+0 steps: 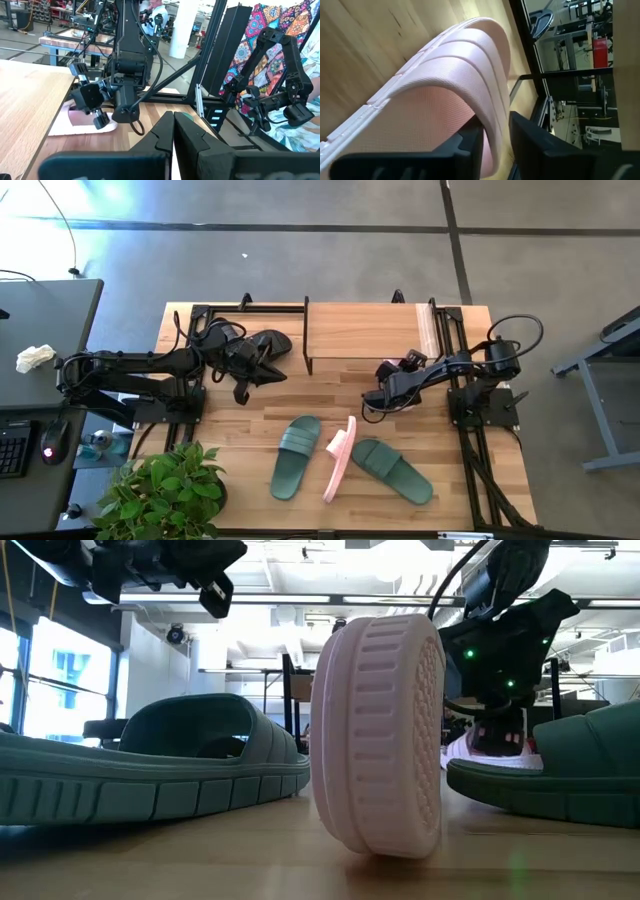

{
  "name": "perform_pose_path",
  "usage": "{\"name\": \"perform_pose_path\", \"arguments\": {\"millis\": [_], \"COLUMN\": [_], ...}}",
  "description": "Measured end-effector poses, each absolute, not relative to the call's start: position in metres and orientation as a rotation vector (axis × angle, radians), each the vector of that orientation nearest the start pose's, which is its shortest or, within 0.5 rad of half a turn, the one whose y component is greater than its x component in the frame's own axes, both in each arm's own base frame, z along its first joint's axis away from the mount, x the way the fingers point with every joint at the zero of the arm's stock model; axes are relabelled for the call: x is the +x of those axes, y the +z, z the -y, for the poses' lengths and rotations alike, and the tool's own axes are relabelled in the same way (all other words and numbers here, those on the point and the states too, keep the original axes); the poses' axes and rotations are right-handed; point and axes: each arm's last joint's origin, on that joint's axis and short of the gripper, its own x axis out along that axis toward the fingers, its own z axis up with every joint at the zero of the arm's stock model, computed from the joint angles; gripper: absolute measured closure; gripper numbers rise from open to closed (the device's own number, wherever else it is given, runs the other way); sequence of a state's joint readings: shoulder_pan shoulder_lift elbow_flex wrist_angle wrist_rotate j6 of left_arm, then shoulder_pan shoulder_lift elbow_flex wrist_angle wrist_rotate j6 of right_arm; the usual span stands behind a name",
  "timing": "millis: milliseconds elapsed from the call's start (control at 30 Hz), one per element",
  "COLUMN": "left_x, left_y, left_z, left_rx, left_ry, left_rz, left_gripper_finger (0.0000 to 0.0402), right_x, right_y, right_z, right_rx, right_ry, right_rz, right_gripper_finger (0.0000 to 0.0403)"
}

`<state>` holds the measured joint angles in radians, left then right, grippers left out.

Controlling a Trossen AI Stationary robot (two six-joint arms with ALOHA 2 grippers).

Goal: Pick and place slides into the shelf
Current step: Put the right pink slide under the shelf

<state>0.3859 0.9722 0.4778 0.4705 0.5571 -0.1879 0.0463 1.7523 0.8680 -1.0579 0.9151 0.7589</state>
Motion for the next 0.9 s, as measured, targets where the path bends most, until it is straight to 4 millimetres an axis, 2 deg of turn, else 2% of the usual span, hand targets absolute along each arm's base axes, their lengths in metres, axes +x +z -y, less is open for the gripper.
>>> {"name": "perform_pose_path", "arguments": {"millis": [233, 500, 900], "left_x": [0.198, 0.198, 0.198], "left_y": [0.256, 0.256, 0.256], "left_z": [-0.064, -0.064, -0.064], "left_rx": [-0.198, -0.199, -0.199], "left_ry": [-0.169, -0.172, -0.180], "left_rz": [-0.038, -0.038, -0.040], "left_gripper_finger": [0.0401, 0.0401, 0.0401], "right_x": [0.237, 0.232, 0.220], "right_y": [0.133, 0.136, 0.156], "right_z": [0.003, -0.016, -0.029], "right_rx": [-0.413, -0.394, -0.299], "right_ry": [-1.101, -1.088, -1.101], "right_rz": [-1.378, -1.340, -1.295], "right_gripper_finger": [0.0286, 0.0284, 0.0284]}}
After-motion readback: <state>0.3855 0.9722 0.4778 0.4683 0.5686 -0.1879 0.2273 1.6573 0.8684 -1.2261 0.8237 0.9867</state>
